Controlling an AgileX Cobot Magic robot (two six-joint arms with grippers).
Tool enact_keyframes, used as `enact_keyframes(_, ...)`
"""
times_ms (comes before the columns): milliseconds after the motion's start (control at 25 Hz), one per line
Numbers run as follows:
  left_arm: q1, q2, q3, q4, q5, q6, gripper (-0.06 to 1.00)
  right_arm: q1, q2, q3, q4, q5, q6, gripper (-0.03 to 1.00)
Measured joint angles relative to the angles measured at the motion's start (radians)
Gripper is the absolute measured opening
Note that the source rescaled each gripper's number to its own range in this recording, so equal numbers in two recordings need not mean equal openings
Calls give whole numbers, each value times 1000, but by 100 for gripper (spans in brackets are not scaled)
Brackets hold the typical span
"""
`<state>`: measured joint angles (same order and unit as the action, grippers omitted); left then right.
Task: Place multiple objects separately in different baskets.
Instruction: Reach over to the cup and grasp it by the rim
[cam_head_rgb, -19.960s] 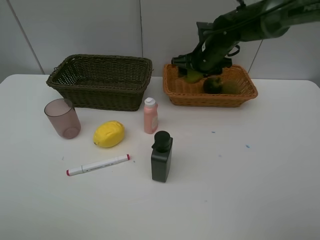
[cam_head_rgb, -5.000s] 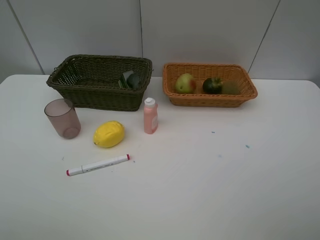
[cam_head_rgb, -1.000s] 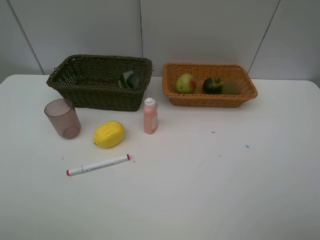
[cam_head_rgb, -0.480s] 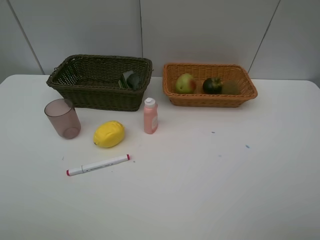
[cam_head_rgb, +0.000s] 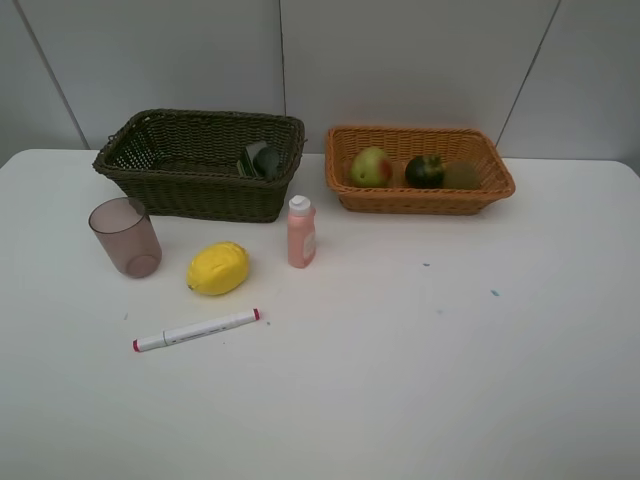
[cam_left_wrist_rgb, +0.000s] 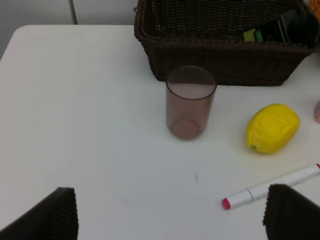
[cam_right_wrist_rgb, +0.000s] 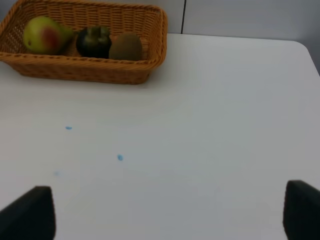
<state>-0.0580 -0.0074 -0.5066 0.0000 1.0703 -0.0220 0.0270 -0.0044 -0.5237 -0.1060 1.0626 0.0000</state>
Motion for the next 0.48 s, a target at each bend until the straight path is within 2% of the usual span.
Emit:
enact_keyframes(360, 0, 0, 0, 53, -1, -23, 96, 0, 0, 0, 0, 0, 0, 100)
enact_keyframes(480, 0, 16, -45, 62, -6, -27, 96, 0, 0, 0, 0, 0, 0, 100)
